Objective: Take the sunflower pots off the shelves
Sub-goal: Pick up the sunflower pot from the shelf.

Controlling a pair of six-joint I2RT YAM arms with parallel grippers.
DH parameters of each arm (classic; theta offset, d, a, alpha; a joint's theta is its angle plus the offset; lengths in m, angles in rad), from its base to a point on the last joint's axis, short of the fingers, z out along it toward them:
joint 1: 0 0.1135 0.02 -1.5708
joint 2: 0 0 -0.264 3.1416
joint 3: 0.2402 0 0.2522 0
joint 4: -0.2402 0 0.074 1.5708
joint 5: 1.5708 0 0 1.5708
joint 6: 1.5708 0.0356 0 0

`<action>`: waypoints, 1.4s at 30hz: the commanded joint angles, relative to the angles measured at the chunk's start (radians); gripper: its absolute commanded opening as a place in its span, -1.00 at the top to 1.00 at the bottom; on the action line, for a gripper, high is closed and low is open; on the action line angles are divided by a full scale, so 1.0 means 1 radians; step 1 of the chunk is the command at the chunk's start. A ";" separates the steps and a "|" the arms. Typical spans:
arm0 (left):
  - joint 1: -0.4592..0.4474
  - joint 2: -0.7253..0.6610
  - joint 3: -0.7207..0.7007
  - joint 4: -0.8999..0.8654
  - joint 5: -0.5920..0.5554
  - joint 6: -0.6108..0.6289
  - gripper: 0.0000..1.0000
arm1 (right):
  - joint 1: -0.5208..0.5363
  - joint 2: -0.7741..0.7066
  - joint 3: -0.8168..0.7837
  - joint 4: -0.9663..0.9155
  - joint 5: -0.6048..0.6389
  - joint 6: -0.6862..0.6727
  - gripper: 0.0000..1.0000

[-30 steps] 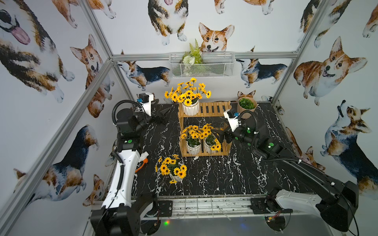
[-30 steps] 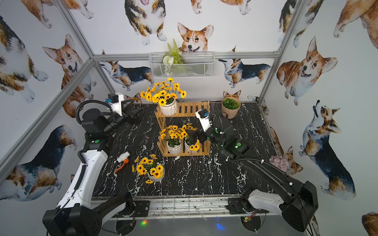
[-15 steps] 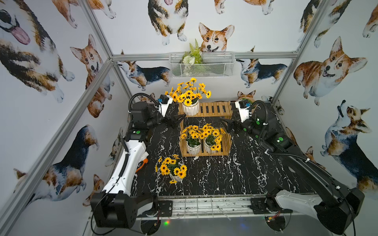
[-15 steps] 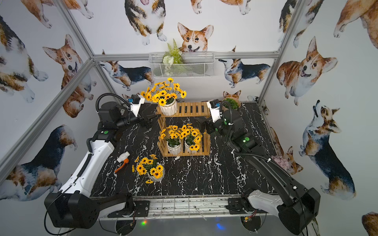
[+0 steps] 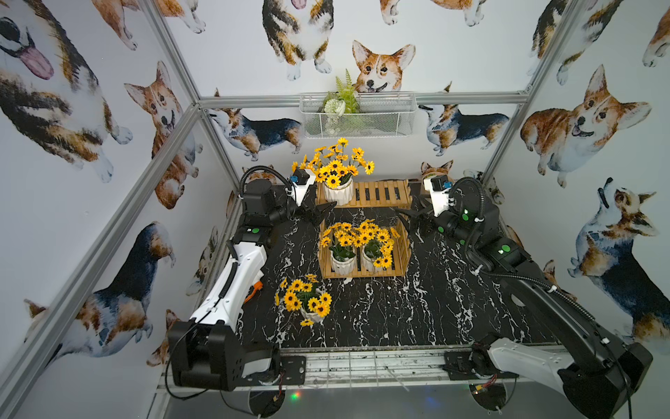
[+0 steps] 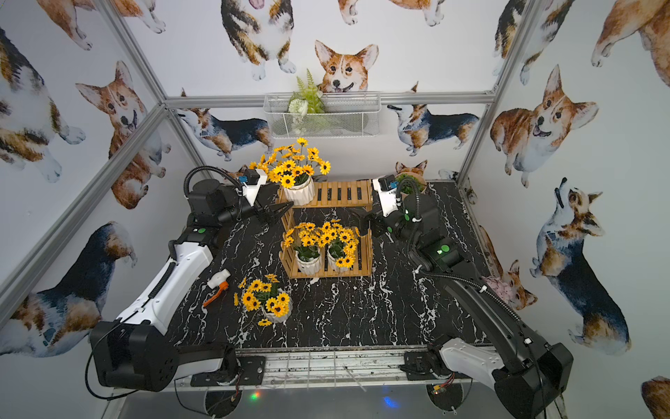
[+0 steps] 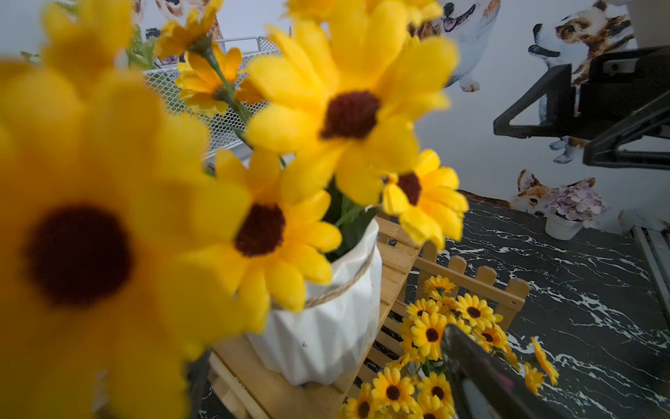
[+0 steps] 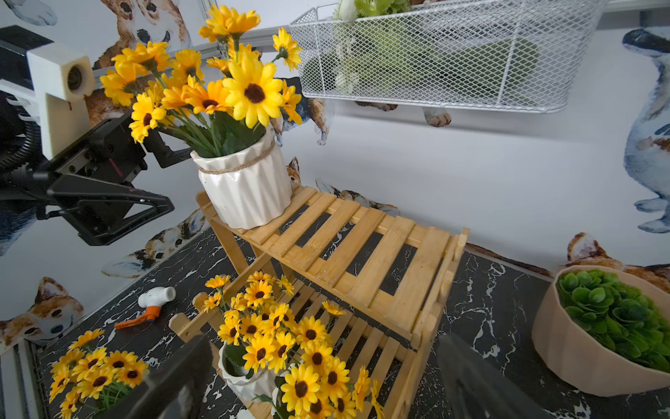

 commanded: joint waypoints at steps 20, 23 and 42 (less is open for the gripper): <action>-0.001 0.107 0.065 0.154 0.097 -0.056 -1.00 | -0.008 -0.017 0.011 -0.006 -0.009 -0.015 -0.99; -0.001 0.118 0.071 0.155 0.101 -0.064 -1.00 | -0.009 -0.019 0.010 -0.006 -0.012 -0.017 -0.99; -0.012 0.176 0.123 0.134 0.143 -0.088 -1.00 | -0.010 -0.018 0.003 -0.011 -0.011 -0.026 -0.99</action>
